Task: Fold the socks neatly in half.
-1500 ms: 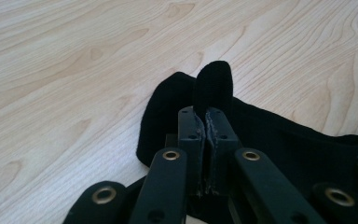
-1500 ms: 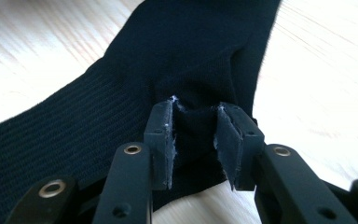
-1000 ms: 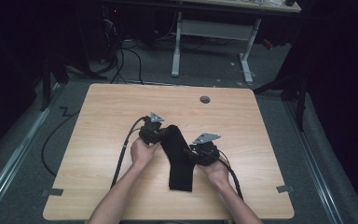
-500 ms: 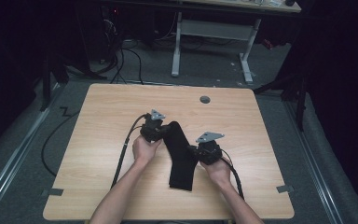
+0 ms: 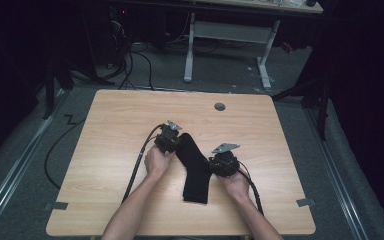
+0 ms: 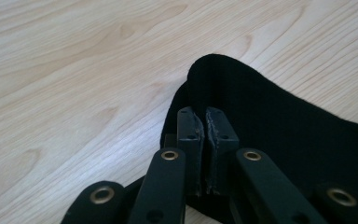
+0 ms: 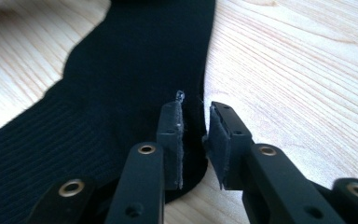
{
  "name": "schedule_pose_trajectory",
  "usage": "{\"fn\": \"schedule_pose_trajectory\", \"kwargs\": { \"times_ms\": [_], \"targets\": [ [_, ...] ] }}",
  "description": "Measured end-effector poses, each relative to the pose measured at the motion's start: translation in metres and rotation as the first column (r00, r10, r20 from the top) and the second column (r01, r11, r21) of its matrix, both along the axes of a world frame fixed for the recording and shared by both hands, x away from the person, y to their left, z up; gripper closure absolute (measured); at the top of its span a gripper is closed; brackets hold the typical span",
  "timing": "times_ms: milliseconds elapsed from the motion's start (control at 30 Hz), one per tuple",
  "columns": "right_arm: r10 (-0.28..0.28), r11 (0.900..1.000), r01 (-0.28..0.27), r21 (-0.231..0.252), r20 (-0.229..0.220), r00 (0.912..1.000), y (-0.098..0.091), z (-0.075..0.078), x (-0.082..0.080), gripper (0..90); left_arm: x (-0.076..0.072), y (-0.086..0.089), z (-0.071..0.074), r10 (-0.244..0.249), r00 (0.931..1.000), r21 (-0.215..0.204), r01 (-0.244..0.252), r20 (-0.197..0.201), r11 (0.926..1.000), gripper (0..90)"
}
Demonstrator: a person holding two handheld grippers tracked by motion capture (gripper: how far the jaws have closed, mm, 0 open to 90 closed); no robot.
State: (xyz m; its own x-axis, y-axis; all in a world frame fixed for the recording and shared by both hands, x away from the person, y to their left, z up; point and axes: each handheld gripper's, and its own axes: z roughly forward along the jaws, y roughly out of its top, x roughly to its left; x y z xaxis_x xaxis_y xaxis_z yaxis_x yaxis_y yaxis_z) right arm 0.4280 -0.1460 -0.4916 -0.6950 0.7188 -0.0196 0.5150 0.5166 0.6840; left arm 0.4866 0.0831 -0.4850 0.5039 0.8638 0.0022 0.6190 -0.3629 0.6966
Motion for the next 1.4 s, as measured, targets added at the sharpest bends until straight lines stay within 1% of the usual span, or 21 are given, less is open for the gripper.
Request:
{"fn": "schedule_pose_trajectory", "kwargs": {
  "times_ms": [33,67,133,200,333,433,467,500,533,600,700,833,933,1000,1067,1133,1167,1233,1267,1333,1400],
  "targets": [
    [-0.007,1.0000,0.007,-0.003,-0.002,1.0000,0.001,-0.001,0.000,72.6,0.000,0.001,0.000,0.003,1.0000,0.003,-0.003,-0.001,1.0000,85.6],
    [-0.009,1.0000,0.009,-0.003,-0.001,1.0000,0.001,-0.002,0.001,72.1,0.000,0.002,-0.002,0.008,0.9999,0.016,-0.008,-0.009,0.9998,85.4],
    [-0.016,0.9999,0.016,-0.001,0.011,0.9998,0.001,-0.002,0.001,68.8,-0.001,0.003,-0.002,0.015,0.9998,0.026,-0.014,-0.010,0.9996,83.5],
    [-0.024,0.9997,0.024,0.003,0.023,0.9995,0.001,0.000,-0.001,66.7,-0.003,0.005,-0.001,0.021,0.9998,0.026,-0.021,-0.003,0.9995,78.0],
    [-0.013,0.9993,0.011,0.035,0.056,0.9984,-0.002,0.010,-0.010,67.6,-0.011,0.010,0.006,0.021,0.9995,0.024,-0.021,0.023,0.9995,69.0],
    [0.007,0.9988,-0.010,0.049,0.072,0.9974,-0.003,0.015,-0.017,70.8,-0.016,0.012,0.010,0.020,0.9992,0.010,-0.021,0.036,0.9997,65.7],
    [0.017,0.9986,-0.020,0.049,0.074,0.9971,-0.003,0.016,-0.019,72.0,-0.018,0.012,0.011,0.011,0.9993,0.012,-0.011,0.036,0.9999,64.9],
    [0.028,0.9983,-0.032,0.049,0.073,0.9969,-0.002,0.017,-0.021,73.4,-0.020,0.011,0.012,0.006,0.9992,0.012,-0.007,0.039,0.9999,63.9],
    [0.034,0.9981,-0.037,0.048,0.071,0.9969,-0.002,0.017,-0.022,73.7,-0.023,0.009,0.013,-0.011,0.9989,0.012,0.011,0.045,0.9999,63.4],
    [0.051,0.9977,-0.054,0.042,0.061,0.9968,0.000,0.015,-0.025,73.7,-0.027,0.006,0.013,-0.037,0.9982,-0.002,0.037,0.047,0.9993,61.1],
    [0.062,0.9971,-0.064,0.041,0.039,0.9973,0.000,0.010,-0.027,72.7,-0.032,0.001,0.010,-0.069,0.9969,-0.008,0.070,0.038,0.9975,58.9],
    [0.065,0.9975,-0.065,0.028,0.010,0.9978,0.000,0.002,-0.027,71.3,-0.036,-0.007,0.000,-0.103,0.9946,0.023,0.103,0.008,0.9944,56.8],
    [0.054,0.9982,-0.054,0.025,-0.005,0.9985,0.001,-0.003,-0.023,70.8,-0.037,-0.008,-0.007,-0.103,0.9947,0.044,0.102,0.009,0.9938,55.8],
    [0.049,0.9985,-0.050,0.023,0.011,0.9987,0.003,-0.005,-0.019,70.7,-0.035,-0.007,-0.008,-0.098,0.9951,0.041,0.097,0.015,0.9944,55.2],
    [0.041,0.9991,-0.041,0.006,0.022,0.9989,0.007,-0.005,-0.015,70.0,-0.033,-0.003,-0.009,-0.078,0.9966,0.044,0.077,0.027,0.9960,54.8],
    [0.038,0.9992,-0.038,-0.011,0.030,0.9988,0.011,-0.004,-0.012,67.6,-0.031,0.001,-0.008,-0.061,0.9980,0.036,0.060,0.017,0.9975,54.2],
    [0.035,0.9994,-0.035,-0.009,0.033,0.9988,0.011,-0.002,-0.011,67.2,-0.031,0.003,-0.007,-0.051,0.9986,0.040,0.051,0.012,0.9979,54.0],
    [0.040,0.9991,-0.040,0.016,0.037,0.9985,0.009,0.000,-0.016,66.8,-0.035,0.005,-0.005,-0.049,0.9986,0.039,0.048,0.020,0.9981,53.5],
    [0.046,0.9985,-0.047,0.027,0.039,0.9981,0.008,0.002,-0.019,66.9,-0.039,0.006,-0.003,-0.051,0.9982,0.026,0.051,0.030,0.9984,53.1],
    [0.075,0.9957,-0.078,0.051,0.046,0.9961,0.003,0.004,-0.033,67.5,-0.045,0.005,0.000,-0.068,0.9971,0.026,0.067,0.034,0.9974,52.6],
    [0.104,0.9928,-0.107,0.055,0.043,0.9936,0.001,0.005,-0.045,68.1,-0.049,0.002,0.000,-0.084,0.9959,0.033,0.083,0.033,0.9960,52.4]
  ]
}}
